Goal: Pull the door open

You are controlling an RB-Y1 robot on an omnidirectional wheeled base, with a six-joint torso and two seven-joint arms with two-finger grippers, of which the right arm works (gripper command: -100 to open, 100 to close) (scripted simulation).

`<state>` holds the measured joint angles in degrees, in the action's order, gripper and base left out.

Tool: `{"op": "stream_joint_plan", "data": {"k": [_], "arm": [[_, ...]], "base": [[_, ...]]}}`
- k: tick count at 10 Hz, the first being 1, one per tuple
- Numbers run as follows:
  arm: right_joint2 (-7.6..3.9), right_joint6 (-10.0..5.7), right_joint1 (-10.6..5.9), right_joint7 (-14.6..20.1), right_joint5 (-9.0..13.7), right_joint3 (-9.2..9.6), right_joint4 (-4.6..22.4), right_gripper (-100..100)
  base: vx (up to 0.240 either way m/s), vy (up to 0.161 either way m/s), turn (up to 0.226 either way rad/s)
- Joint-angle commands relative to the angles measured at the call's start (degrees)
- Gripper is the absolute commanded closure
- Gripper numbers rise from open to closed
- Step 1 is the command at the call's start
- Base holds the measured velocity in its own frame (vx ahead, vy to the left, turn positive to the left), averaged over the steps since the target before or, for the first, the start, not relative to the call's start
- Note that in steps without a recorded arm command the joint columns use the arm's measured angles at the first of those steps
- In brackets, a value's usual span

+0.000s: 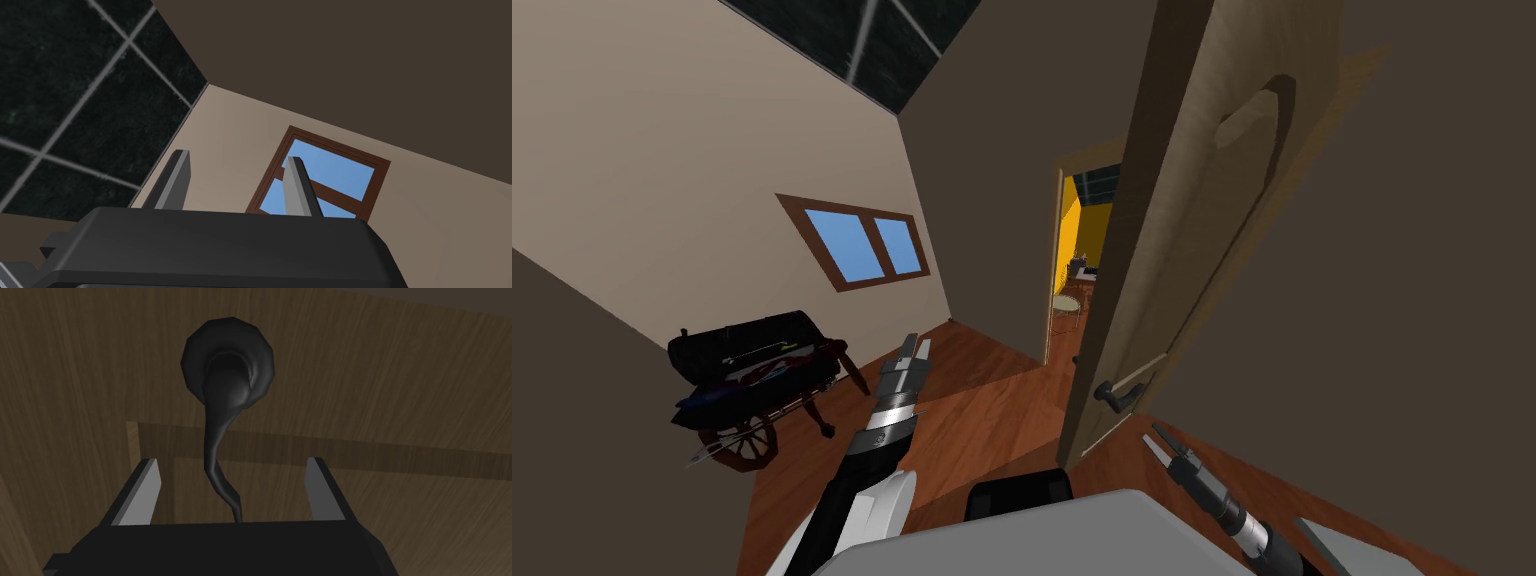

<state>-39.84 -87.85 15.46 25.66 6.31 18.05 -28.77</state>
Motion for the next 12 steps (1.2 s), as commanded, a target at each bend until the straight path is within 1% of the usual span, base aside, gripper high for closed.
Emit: {"op": "stream_joint_plan", "data": {"k": [1,2,3,4,7,8,10,11,12], "arm": [[0.20,-1.12,0.96,-0.5,0.1,-0.05,0.3,-100],[0.27,-1.68,1.58,-0.8,0.1,-0.12,0.3,-100],[0.31,-1.85,1.78,-0.9,0.1,-0.14,0.3,-100],[0.45,-2.13,1.01,-0.7,0.0,-0.03,1.4,-100],[0.58,-0.98,0.30,-0.3,0.6,-0.74,1.9,-100],[0.67,0.07,-0.35,0.1,1.1,-1.39,2.4,-100],[0.76,1.32,-1.15,0.6,1.7,-2.17,2.9,-100],[0.76,0.61,-1.09,0.5,1.4,-1.86,3.0,-100],[0.76,0.61,-1.09,0.5,1.4,-1.86,3.0,100]], "base": [[-0.015,0.026,-0.130],[-0.092,-0.001,-0.146],[-0.115,-0.026,-0.094],[-0.051,-0.014,-0.019],[0.139,0.064,0.091],[0.157,0.075,0.244],[0.075,0.018,0.157],[0.016,-0.003,0.026],[0.005,0.002,-0.023]]}}
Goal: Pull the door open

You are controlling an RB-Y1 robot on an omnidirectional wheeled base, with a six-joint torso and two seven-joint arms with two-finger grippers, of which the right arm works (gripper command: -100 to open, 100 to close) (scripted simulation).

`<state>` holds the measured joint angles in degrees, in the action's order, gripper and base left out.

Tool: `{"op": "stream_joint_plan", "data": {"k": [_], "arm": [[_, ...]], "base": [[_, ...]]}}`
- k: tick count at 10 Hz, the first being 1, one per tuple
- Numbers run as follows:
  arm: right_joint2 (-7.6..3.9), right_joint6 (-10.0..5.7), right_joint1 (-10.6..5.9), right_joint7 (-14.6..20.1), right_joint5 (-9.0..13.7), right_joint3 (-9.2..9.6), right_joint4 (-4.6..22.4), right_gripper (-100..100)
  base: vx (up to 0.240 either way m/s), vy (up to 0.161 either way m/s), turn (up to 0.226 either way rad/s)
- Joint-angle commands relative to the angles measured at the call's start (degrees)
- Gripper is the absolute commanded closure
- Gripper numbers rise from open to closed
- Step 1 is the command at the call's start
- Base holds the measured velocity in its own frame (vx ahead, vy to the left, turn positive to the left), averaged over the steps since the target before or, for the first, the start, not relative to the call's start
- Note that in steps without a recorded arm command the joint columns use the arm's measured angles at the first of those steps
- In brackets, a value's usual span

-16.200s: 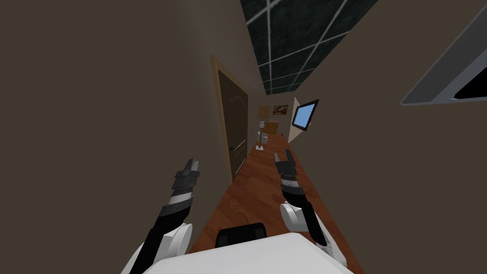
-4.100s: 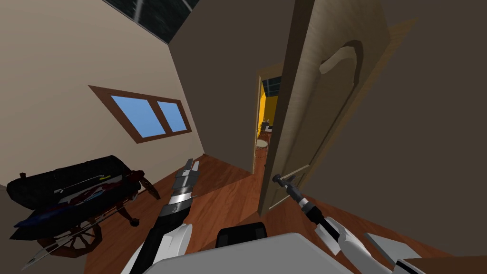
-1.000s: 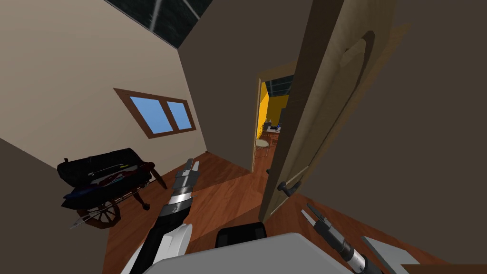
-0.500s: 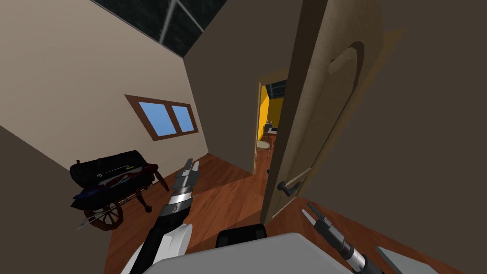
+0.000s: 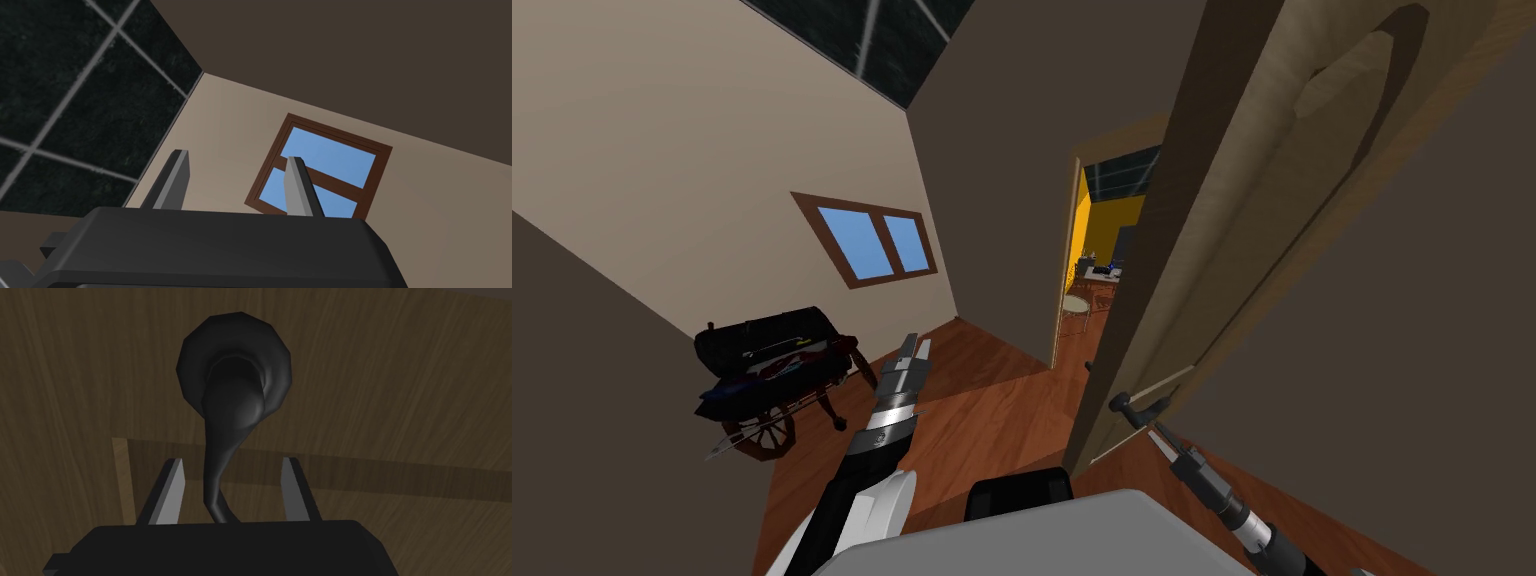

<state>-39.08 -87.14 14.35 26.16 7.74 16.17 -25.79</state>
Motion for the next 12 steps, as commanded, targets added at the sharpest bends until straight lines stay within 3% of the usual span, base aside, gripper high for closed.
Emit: {"op": "stream_joint_plan", "data": {"k": [1,5,6,9,11,12], "arm": [[0.00,-0.10,0.02,0.0,0.0,0.02,0.0,100],[0.00,-0.10,0.02,0.0,0.0,0.02,0.0,100],[0.12,-1.60,1.39,-0.5,0.0,0.20,0.0,-100],[0.30,-3.79,3.30,-1.2,0.0,0.45,0.1,-100],[0.28,-4.06,2.89,-1.0,0.0,0.46,0.7,-100],[0.39,-2.27,1.92,-0.7,0.5,-0.22,0.7,-100]], "base": [[-0.008,0.000,-0.008],[-0.005,0.000,0.001],[-0.019,-0.005,-0.225],[-0.084,-0.044,-0.171],[-0.075,-0.052,-0.023],[0.046,0.071,0.198]]}}
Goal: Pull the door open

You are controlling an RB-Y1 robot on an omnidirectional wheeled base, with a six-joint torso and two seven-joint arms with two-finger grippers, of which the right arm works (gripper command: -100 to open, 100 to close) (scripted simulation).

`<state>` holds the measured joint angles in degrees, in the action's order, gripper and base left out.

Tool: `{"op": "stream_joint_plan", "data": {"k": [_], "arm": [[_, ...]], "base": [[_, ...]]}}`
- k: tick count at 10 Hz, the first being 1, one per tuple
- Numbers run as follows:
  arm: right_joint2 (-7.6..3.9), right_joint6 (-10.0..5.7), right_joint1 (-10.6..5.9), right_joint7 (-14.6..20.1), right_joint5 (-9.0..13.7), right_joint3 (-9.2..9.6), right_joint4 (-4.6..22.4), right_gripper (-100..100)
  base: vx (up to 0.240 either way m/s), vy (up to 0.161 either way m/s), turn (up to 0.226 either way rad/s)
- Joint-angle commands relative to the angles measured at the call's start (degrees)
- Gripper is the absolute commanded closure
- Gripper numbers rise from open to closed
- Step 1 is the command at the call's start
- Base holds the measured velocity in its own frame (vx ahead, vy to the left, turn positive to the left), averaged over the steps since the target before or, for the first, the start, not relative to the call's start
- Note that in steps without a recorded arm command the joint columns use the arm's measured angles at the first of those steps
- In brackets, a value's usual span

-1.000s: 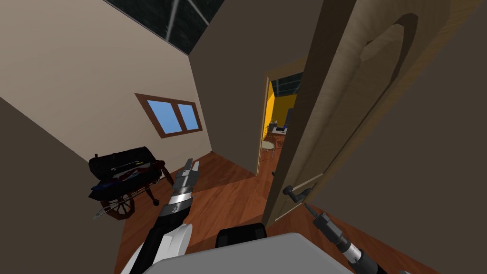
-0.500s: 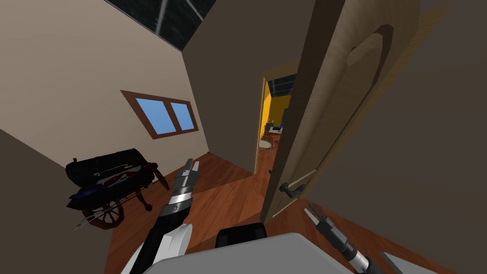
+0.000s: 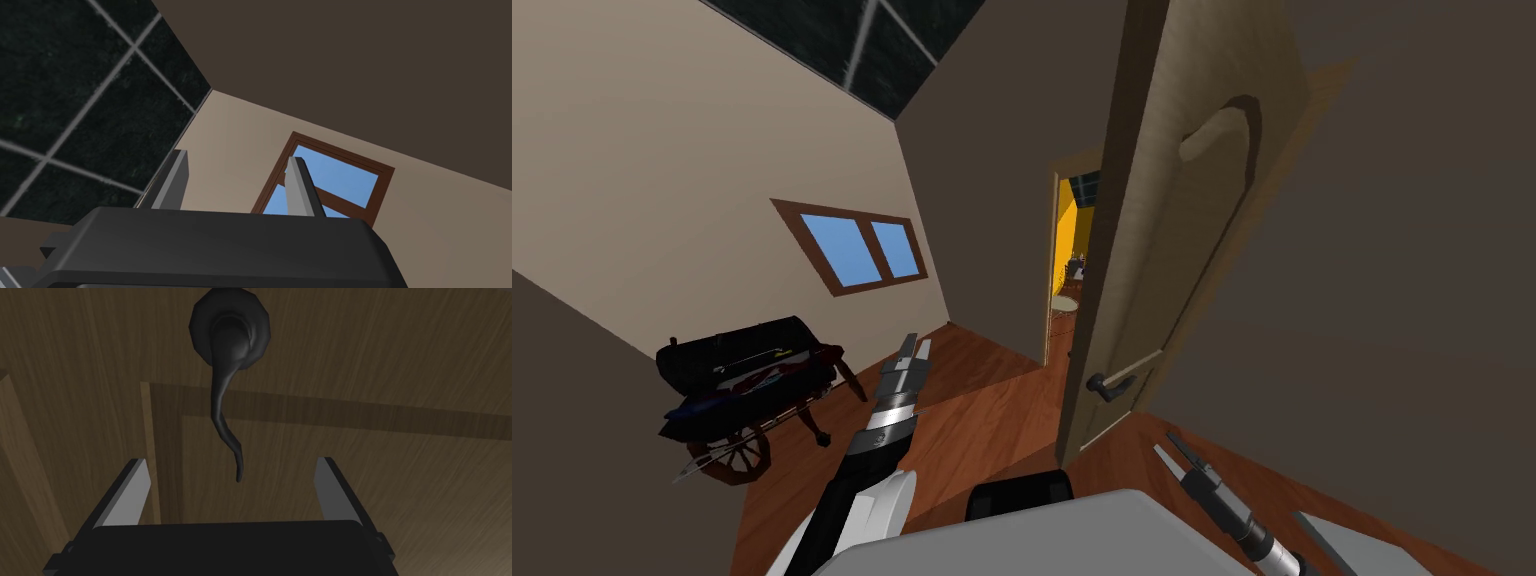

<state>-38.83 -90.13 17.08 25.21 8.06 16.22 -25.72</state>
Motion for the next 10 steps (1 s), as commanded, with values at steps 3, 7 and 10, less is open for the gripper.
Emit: {"op": "stream_joint_plan", "data": {"k": [3,7,10], "arm": [[0.39,3.76,-2.78,0.9,1.0,-1.49,0.9,-100],[0.36,4.87,-3.04,1.0,1.4,-1.96,0.3,-100],[0.36,4.87,-3.04,1.0,1.4,-1.96,0.3,100]], "base": [[0.133,0.089,0.189],[0.059,0.033,0.060],[-0.010,-0.003,-0.016]]}}
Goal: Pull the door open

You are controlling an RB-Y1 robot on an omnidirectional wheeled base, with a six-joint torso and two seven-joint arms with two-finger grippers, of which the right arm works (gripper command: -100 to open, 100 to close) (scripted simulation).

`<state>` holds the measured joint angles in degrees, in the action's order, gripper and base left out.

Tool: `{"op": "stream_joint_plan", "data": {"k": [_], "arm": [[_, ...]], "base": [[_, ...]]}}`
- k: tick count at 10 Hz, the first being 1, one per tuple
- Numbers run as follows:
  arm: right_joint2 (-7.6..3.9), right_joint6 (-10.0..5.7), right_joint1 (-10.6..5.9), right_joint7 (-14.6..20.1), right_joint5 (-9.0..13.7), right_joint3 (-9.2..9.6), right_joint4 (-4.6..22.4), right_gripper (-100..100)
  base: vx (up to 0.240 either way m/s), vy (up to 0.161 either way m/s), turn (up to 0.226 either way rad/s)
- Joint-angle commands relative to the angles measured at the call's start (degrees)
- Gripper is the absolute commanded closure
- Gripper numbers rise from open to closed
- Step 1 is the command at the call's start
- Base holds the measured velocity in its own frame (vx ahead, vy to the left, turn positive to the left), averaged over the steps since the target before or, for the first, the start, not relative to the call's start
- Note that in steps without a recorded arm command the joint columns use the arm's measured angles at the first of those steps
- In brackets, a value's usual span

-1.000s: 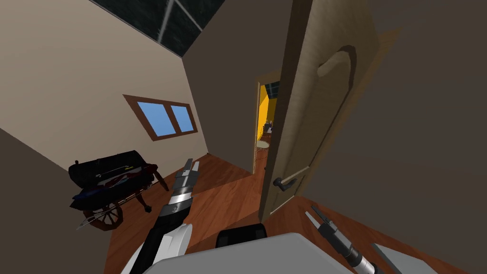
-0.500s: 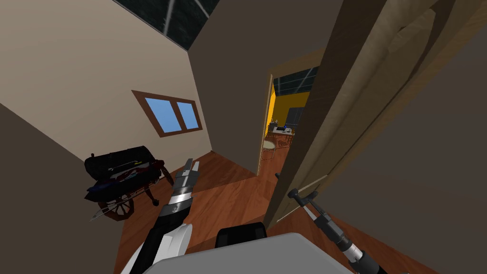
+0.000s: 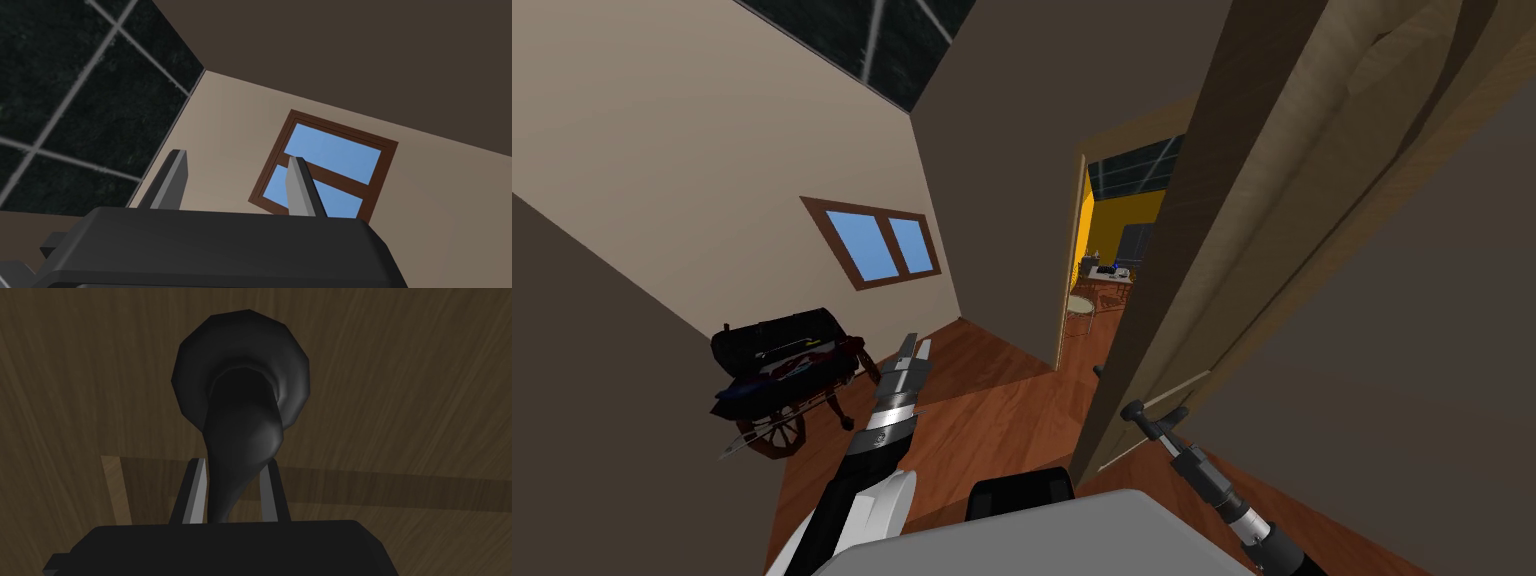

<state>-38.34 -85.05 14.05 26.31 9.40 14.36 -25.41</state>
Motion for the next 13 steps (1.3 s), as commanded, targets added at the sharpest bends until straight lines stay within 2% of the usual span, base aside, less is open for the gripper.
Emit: {"op": "stream_joint_plan", "data": {"k": [1,3,7,9,10,11,12,13], "arm": [[-0.12,-0.21,-0.01,-0.1,0.1,-0.10,0.0,100],[-0.12,-0.21,-0.01,-0.1,0.1,-0.10,0.0,100],[0.23,-3.97,2.85,-1.0,0.3,0.94,1.1,100],[0.23,-3.97,2.85,-1.0,0.3,0.94,1.1,100],[0.30,-5.09,3.60,-1.3,0.4,1.18,1.4,100],[0.30,-5.09,3.60,-1.3,0.4,1.18,1.4,100],[0.35,-6.17,4.28,-1.5,0.5,1.40,1.6,100],[0.37,-6.51,4.49,-1.6,0.5,1.47,1.7,100]], "base": [[0.000,0.000,0.000],[0.000,0.000,0.000],[-0.089,-0.085,0.296],[-0.068,-0.051,0.035],[-0.078,-0.047,0.122],[-0.086,-0.053,0.126],[-0.132,-0.093,0.166],[-0.144,-0.104,0.112]]}}
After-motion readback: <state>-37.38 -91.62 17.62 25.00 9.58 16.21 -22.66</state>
